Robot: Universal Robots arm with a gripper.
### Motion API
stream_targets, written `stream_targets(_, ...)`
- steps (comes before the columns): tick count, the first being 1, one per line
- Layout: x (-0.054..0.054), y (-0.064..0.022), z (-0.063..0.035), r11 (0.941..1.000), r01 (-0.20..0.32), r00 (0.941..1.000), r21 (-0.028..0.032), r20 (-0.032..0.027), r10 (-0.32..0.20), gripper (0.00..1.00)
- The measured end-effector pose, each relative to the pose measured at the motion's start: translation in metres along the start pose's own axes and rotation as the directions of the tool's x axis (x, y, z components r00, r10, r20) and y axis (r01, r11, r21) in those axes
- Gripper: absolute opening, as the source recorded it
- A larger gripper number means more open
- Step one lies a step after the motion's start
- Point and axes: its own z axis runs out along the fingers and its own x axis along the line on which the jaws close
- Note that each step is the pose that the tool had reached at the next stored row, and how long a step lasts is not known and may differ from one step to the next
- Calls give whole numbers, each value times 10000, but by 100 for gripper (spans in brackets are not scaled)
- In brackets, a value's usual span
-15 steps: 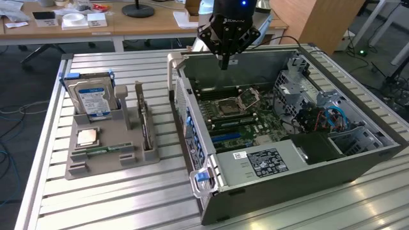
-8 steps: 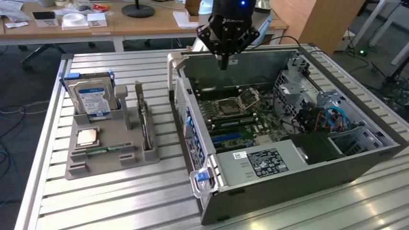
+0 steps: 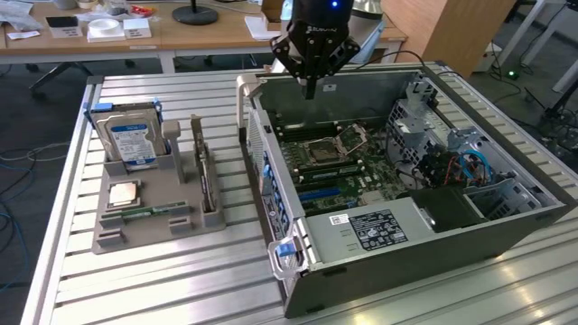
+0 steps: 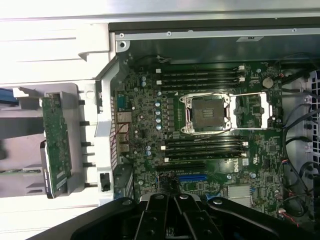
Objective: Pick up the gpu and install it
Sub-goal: 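Reach for the gpu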
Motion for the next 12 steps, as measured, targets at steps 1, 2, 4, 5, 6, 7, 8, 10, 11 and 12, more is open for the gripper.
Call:
stream_targets(1, 16, -1, 0, 10000, 0, 10000, 0, 0, 0, 11)
stream_targets(2, 32, -2, 0, 10000, 0, 10000, 0, 0, 0, 11)
stream_targets(4, 61, -4, 0, 10000, -1, 10000, 0, 0, 1, 11)
stream_targets(5, 75, -5, 0, 10000, -1, 10000, 0, 0, 1, 11)
stream_targets(6, 89, -7, 0, 10000, -1, 10000, -1, 0, 1, 11)
stream_targets(7, 103, -8, 0, 10000, 0, 10000, 0, 0, 0, 11)
stream_targets(8, 117, -9, 0, 10000, -1, 10000, 0, 0, 1, 11)
stream_targets(10, 146, -11, 0, 10000, 0, 10000, 0, 0, 0, 11)
stream_targets(11, 159, -12, 0, 10000, 0, 10000, 0, 0, 0, 11)
stream_targets(12, 173, -13, 0, 10000, 0, 10000, 0, 0, 0, 11)
